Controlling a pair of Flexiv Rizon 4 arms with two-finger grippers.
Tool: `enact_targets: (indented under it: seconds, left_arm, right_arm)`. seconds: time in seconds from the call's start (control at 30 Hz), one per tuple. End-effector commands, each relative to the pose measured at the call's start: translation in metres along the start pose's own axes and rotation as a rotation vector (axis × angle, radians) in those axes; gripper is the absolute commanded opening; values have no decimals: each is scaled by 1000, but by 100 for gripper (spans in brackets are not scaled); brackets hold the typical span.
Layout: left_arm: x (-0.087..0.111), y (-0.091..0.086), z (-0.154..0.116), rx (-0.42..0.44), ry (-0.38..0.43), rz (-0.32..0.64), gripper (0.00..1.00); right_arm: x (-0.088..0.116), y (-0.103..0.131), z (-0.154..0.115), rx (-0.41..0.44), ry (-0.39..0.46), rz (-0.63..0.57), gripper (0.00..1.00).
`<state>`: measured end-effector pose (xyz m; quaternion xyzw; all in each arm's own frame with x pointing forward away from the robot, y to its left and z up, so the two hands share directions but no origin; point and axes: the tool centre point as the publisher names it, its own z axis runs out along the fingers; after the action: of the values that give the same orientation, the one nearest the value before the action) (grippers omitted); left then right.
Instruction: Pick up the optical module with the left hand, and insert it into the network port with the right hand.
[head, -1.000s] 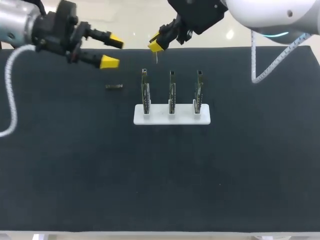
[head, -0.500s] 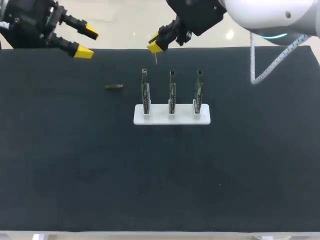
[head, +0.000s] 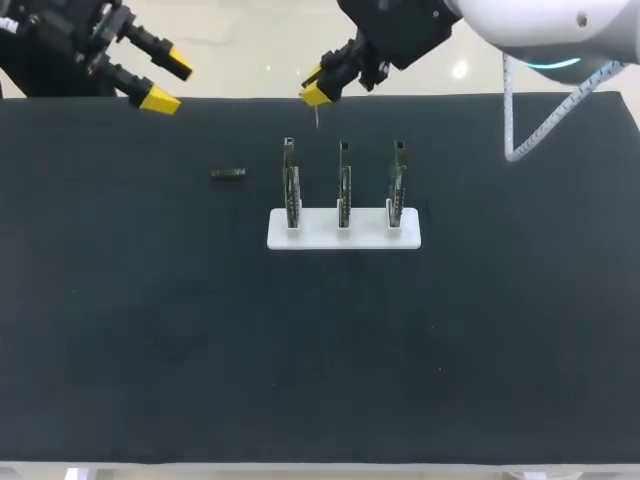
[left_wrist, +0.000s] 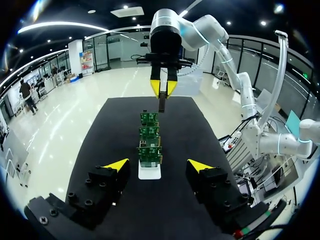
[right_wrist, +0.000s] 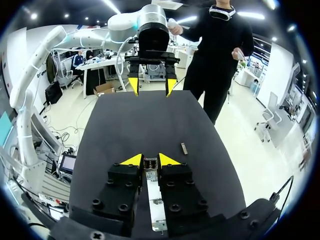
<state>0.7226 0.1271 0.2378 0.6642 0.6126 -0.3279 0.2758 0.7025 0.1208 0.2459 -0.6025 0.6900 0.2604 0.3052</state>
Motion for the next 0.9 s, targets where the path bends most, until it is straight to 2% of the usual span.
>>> enact_targets:
  seconds: [0.03,0.53,0.9]
  left_arm:
    - [0,3,0,9,4,0,100]
    - [0,3,0,9,4,0,100]
    - [0,3,0,9,4,0,100]
  right_arm:
    - [5,-12,0,-17,-3,-15,0]
    - [30,-40,5,-52,-25,-67,0]
    - [45,-48,9,-72,-26,-110,0]
